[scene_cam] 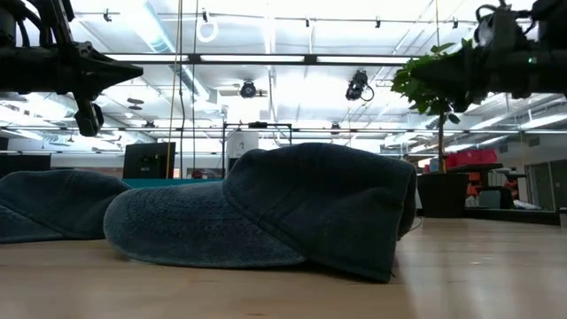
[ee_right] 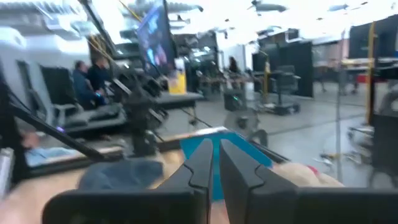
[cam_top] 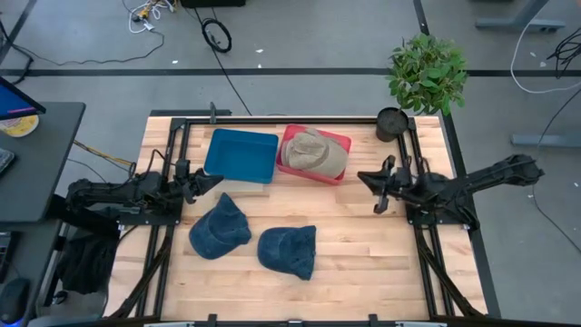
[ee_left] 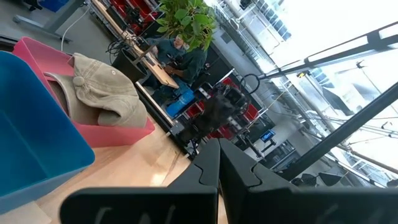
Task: Pick & Place hat
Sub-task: Put the right blue cap into the blue bin
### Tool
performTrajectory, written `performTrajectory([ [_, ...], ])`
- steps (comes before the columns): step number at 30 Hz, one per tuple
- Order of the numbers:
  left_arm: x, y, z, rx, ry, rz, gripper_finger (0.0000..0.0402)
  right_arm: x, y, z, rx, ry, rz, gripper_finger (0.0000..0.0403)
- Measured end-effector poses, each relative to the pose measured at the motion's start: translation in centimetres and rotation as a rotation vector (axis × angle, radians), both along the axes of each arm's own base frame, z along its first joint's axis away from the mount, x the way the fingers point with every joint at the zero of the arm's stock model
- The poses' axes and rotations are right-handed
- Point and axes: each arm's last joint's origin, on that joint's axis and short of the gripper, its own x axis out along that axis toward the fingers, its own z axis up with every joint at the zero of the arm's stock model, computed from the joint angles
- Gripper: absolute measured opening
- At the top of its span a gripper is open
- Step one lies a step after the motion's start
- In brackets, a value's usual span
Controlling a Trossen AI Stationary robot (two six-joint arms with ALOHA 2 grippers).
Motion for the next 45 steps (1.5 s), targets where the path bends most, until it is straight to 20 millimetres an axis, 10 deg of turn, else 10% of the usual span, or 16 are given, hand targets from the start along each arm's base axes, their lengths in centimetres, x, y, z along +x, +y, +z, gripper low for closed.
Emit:
performTrajectory([
  [16,0.0,0.0,-0.2,0.006,0.024,0.001,0.0003,-2.5,-0.3,1.6,-0.037,-0.148,0.041,0.0031],
  [36,0.1,-0.6,-0.1,-0.015,0.003,-0.208,0.0003,-2.2,0.2,-1.6,-0.179,0.199,0.208,0.0031],
  [45,-0.7,-0.6,3.0,0.058,-0.089,-0.212,0.0003,-2.2,0.2,-2.5,-0.07,0.265,0.221,0.0031],
])
